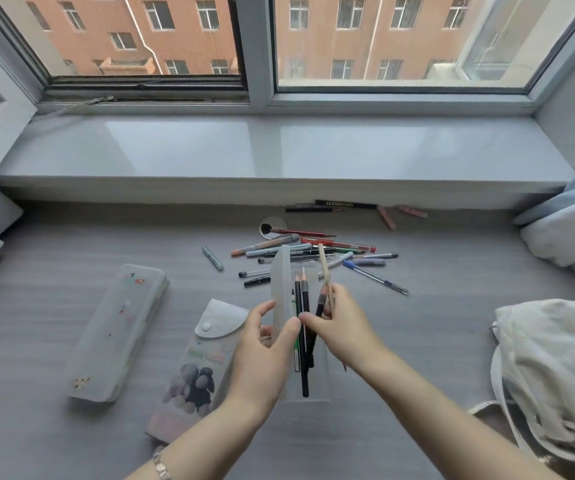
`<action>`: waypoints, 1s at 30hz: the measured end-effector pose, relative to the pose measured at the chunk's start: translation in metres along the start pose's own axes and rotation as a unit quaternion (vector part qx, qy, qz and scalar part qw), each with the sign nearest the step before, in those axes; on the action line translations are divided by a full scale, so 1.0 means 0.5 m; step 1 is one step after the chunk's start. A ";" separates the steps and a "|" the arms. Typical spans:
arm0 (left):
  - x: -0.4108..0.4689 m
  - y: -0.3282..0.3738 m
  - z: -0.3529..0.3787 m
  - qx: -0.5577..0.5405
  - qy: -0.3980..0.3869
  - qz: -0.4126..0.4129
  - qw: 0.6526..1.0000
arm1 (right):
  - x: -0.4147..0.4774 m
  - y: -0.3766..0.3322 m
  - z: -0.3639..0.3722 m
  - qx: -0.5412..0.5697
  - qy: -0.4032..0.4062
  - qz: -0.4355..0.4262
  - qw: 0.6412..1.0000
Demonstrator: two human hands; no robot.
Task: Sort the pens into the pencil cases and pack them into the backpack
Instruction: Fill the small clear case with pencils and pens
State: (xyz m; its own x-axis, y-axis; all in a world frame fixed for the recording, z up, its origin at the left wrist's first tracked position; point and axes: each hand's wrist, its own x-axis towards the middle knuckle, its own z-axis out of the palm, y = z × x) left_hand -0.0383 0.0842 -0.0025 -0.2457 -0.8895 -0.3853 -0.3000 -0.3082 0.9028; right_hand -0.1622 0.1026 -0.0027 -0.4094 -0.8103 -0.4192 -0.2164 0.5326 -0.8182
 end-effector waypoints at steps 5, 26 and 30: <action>0.005 0.007 -0.002 -0.027 0.009 -0.010 1.000 | -0.002 0.011 -0.007 -0.014 0.060 -0.010 0.998; 0.021 -0.010 -0.034 -0.009 0.003 0.005 1.000 | -0.027 -0.021 -0.098 0.274 0.004 -0.076 0.959; 0.011 -0.005 -0.021 -0.005 -0.007 0.011 1.000 | -0.018 -0.024 -0.047 0.172 0.020 -0.097 0.980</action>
State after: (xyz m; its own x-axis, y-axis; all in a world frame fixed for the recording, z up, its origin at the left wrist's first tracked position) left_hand -0.0290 0.0764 -0.0050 -0.2652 -0.8910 -0.3685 -0.2858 -0.2924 0.9126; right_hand -0.1767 0.1095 0.0200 -0.4257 -0.8743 -0.2332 0.0156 0.2506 -0.9680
